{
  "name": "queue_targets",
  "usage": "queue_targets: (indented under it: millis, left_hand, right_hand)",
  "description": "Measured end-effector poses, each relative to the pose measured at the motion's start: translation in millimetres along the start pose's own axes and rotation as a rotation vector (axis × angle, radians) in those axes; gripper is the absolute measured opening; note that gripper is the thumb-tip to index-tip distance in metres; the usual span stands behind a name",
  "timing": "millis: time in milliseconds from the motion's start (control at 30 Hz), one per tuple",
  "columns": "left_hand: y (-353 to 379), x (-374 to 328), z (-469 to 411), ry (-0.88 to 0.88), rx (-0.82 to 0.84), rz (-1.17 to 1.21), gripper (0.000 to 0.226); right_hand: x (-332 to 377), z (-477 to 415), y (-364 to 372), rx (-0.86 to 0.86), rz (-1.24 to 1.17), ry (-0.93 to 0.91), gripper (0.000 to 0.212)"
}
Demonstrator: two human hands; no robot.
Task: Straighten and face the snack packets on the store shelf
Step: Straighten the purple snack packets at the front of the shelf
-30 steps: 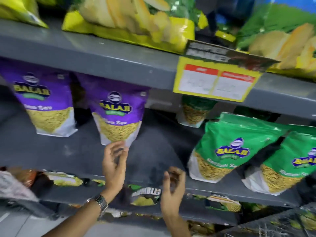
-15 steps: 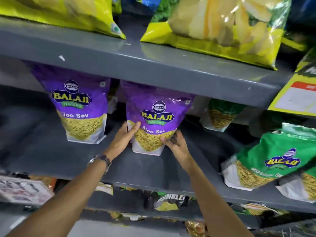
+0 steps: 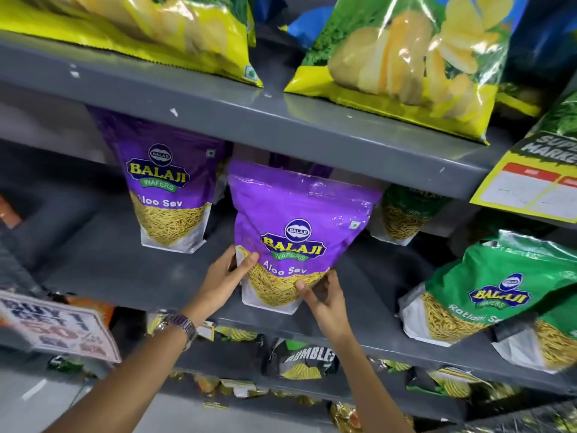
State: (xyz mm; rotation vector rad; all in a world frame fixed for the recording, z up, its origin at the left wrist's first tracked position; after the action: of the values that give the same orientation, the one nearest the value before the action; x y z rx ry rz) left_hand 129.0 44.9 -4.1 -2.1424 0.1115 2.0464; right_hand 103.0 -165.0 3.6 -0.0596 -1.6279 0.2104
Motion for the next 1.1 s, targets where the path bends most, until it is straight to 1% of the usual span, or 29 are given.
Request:
queue_targets:
  millis: [100,200,267,533,633,667,700,733,767,800,833,867,900,967,1000,1033,1100]
  left_hand:
    - [2,-2,12,-0.007,-0.013,0.010,0.066]
    - [5,-4,20,-0.014,-0.001,0.005,0.050]
    - [5,-3,21,-0.019,-0.001,0.008,0.046]
    - [7,0,24,-0.027,0.004,0.009,0.049]
    - [6,3,25,-0.042,-0.007,0.040,0.055]
    - [5,3,27,-0.033,-0.025,0.071,0.060]
    - [1,1,29,-0.013,-0.060,0.108,0.063]
    - [-5,-2,33,0.021,-0.115,0.139,0.062]
    - [-15,-5,37,0.057,-0.188,0.162,0.059]
    - [-28,-8,42,0.093,-0.269,0.180,0.055]
    - [-44,-8,48,0.121,-0.352,0.189,0.049]
    - [-61,-10,52,0.152,-0.425,0.192,0.044]
    - [-81,-8,57,0.174,-0.497,0.193,0.040]
    - [-123,-2,62,0.196,-0.618,0.216,0.031]
    - [-142,3,63,0.190,-0.652,0.228,0.027]
    - [-159,9,61,0.167,-0.673,0.226,0.027]
    - [-187,20,49,0.087,-0.648,0.187,0.033]
  right_hand:
    - [3,11,3,0.005,-0.023,-0.004,0.033]
    - [4,18,5,0.005,-0.038,-0.002,0.033]
    - [3,21,6,0.002,-0.048,0.004,0.032]
    - [3,22,8,0.025,-0.108,-0.010,0.034]
    - [7,26,11,0.028,-0.200,-0.016,0.037]
    - [8,31,12,-0.017,-0.257,-0.027,0.040]
    - [5,40,9,-0.104,-0.296,-0.044,0.043]
    - [4,52,4,-0.226,-0.292,-0.070,0.044]
    - [2,66,2,-0.350,-0.233,-0.098,0.042]
    - [2,80,5,-0.425,-0.161,-0.131,0.038]
    - [3,89,15,-0.436,-0.105,-0.158,0.033]
    - [3,94,32,-0.389,-0.085,-0.180,0.030]
    - [4,94,53,-0.297,-0.066,-0.188,0.030]
    - [10,83,101,-0.090,0.017,-0.195,0.035]
    - [13,73,124,-0.001,0.036,-0.200,0.039]
    - [16,59,144,0.051,0.037,-0.193,0.044]
    - [21,24,178,0.084,-0.022,-0.132,0.051]
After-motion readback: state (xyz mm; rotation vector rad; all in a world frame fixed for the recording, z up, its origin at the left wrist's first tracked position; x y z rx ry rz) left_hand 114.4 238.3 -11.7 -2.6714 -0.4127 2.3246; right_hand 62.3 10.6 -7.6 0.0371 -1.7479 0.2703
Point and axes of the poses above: each hand's wrist, its own z-axis away from the middle knuckle, its own y-axis out of the palm, x = y × z, the point moved 9 cm from there along -z, towards the middle knuckle, and after that the axes turned 8 degrees about x, right-handed, at the moved point
